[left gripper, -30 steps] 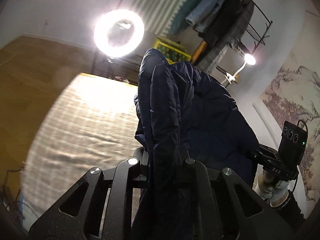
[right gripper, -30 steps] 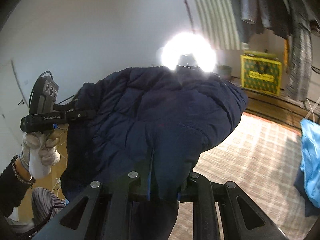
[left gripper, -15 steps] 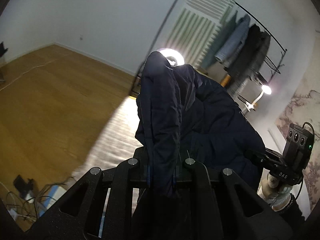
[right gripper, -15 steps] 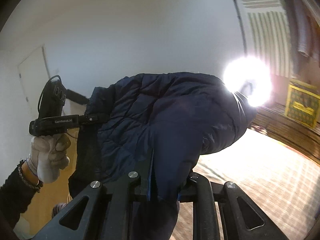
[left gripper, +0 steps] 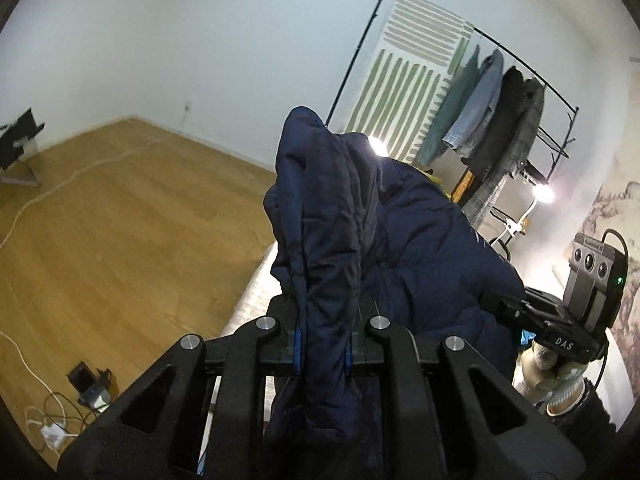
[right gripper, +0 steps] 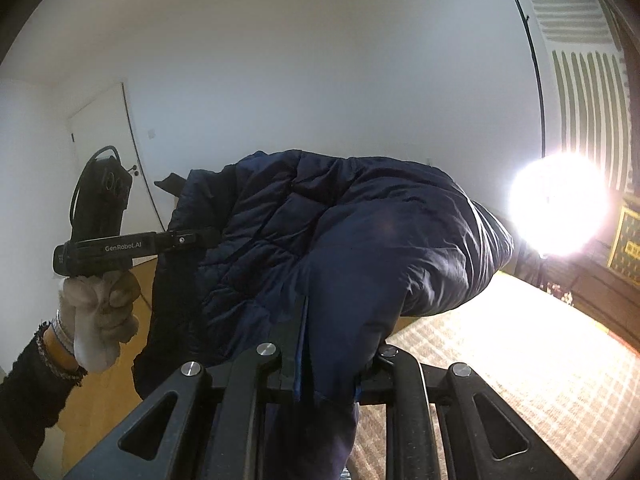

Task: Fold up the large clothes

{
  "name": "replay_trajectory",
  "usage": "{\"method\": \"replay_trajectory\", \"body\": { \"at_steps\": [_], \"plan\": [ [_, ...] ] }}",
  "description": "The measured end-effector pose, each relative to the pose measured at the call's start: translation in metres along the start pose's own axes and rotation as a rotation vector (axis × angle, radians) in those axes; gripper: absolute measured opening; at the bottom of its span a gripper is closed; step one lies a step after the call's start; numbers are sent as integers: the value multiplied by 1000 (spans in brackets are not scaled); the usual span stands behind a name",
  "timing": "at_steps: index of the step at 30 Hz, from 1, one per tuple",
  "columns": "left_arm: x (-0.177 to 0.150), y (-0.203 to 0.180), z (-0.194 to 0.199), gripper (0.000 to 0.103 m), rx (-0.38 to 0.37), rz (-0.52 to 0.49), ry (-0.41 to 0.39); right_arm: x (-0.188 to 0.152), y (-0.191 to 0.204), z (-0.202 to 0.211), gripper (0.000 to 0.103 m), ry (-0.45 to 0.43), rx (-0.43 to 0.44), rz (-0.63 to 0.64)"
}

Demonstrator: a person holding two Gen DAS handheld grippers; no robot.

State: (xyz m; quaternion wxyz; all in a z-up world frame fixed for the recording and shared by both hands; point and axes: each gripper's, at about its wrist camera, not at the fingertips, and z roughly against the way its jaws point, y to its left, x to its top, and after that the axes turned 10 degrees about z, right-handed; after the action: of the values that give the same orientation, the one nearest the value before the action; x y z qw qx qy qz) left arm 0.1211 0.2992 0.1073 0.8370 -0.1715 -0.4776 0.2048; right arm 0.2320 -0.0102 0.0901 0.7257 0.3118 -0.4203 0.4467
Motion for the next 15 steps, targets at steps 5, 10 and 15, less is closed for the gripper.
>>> {"method": "replay_trajectory", "body": {
  "at_steps": [5,10,15],
  "plan": [
    [-4,-28,8,12,-37,-37,-10,0,2,12,16,-27,-28,22],
    [-17,-71,-7,12,-106,-70,8,-1,-3,21,15,-33,-95,48],
    [-32,-118,-36,12,-188,-96,49,5,-4,33,16,-27,-184,41]
  ]
}}
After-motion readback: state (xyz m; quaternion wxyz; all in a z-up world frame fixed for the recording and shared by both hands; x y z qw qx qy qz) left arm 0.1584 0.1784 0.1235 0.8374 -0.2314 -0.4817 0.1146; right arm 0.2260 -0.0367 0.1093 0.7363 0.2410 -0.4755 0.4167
